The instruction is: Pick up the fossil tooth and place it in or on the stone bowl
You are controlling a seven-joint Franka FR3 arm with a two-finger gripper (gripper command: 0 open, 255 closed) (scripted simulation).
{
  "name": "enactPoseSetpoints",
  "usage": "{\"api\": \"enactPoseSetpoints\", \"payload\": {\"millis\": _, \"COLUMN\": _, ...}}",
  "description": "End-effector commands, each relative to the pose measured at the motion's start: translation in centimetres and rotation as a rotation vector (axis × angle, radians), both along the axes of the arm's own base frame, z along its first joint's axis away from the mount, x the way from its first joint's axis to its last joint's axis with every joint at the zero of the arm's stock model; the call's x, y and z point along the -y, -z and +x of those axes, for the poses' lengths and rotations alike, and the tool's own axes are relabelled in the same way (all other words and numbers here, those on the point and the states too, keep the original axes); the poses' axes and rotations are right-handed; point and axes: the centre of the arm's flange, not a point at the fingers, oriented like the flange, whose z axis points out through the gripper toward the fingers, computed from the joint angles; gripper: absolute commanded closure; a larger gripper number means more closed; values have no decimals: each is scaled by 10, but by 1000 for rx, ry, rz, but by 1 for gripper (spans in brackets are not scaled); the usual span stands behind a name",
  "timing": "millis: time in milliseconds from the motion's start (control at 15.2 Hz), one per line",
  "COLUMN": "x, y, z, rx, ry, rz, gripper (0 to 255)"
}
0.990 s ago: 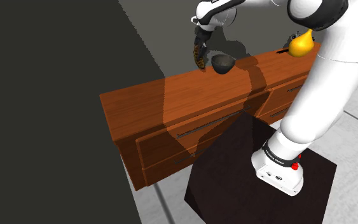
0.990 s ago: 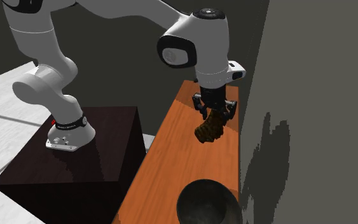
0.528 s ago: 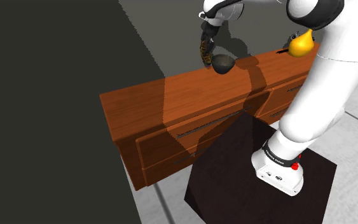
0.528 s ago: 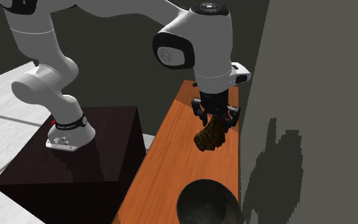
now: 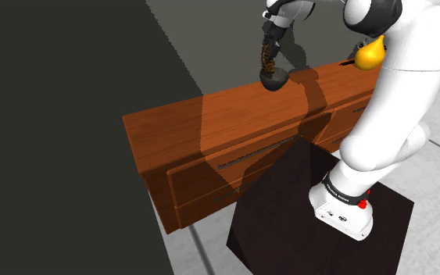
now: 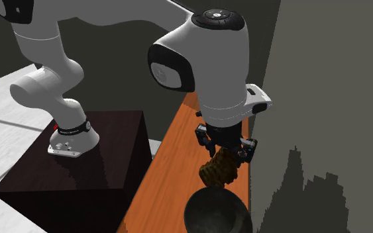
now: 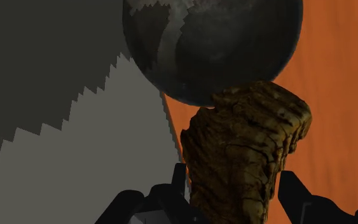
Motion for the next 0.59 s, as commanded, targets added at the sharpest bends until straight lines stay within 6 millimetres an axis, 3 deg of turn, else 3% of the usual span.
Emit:
{"api": "enactPoseSetpoints", "payload": {"millis": 0, "x": 26, "y": -1, "z": -3, "rx": 0, "ry": -2, "rz": 0, "gripper": 255}}
{"api": "enactPoseSetpoints", "payload": {"millis": 330, "x": 87, "y": -4, "z": -13, "rx": 0, "ry": -2, "rz": 0, "gripper": 255}}
{"api": "enactPoseSetpoints", "payload": {"millis": 528, "x": 87, "y": 12, "z": -13, "rx": 0, "ry": -2, "rz": 0, "gripper": 255}}
